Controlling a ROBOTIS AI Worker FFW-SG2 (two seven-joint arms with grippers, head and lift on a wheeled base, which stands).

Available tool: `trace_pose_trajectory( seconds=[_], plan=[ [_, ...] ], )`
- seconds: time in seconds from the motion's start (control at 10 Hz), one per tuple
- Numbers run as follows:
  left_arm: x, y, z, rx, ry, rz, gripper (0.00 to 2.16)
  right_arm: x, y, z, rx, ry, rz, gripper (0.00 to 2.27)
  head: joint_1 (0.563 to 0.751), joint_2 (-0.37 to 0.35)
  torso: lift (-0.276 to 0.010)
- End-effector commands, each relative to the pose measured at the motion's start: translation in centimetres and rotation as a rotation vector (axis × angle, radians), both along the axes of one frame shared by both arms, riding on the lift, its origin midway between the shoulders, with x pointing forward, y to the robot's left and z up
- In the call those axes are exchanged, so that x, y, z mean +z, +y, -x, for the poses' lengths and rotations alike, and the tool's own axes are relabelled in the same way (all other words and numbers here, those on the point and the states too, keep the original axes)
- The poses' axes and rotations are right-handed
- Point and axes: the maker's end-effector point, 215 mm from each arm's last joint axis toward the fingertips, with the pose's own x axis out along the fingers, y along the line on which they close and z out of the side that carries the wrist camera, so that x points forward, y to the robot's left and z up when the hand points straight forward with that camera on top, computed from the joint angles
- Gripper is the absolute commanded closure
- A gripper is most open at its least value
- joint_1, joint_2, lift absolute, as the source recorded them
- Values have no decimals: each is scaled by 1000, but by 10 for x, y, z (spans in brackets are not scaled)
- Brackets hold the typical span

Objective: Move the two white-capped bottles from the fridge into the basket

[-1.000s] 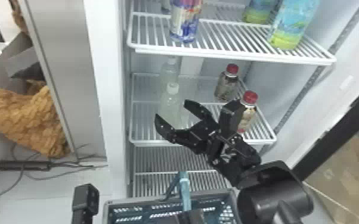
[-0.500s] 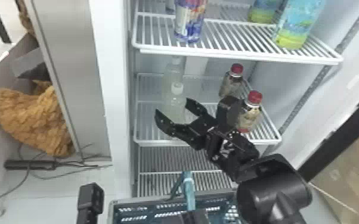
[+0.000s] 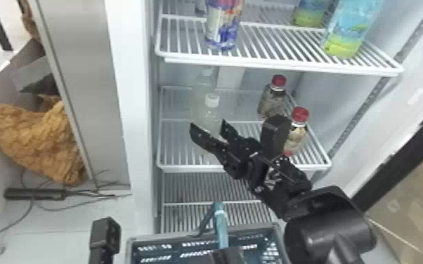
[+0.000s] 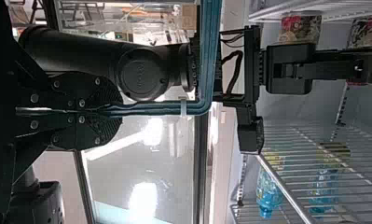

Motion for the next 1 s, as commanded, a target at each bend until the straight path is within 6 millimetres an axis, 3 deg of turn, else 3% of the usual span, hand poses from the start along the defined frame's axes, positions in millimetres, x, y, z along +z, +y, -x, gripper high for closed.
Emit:
trace_pose_trajectory(
  seconds=[0.0,0.4,0.9],
  plan=[
    [0,0,0,1,1,0,1118,12,-7,1,-14,-27,-4,812,695,-197,-260],
    [0,1,-1,3,1,0,1118,21,-26,17,-37,-4,9,808,695,-229,-260],
    [0,1,0,3,1,0,1118,39,-31,62,-28,15,-19,800,695,-249,-260]
  ],
)
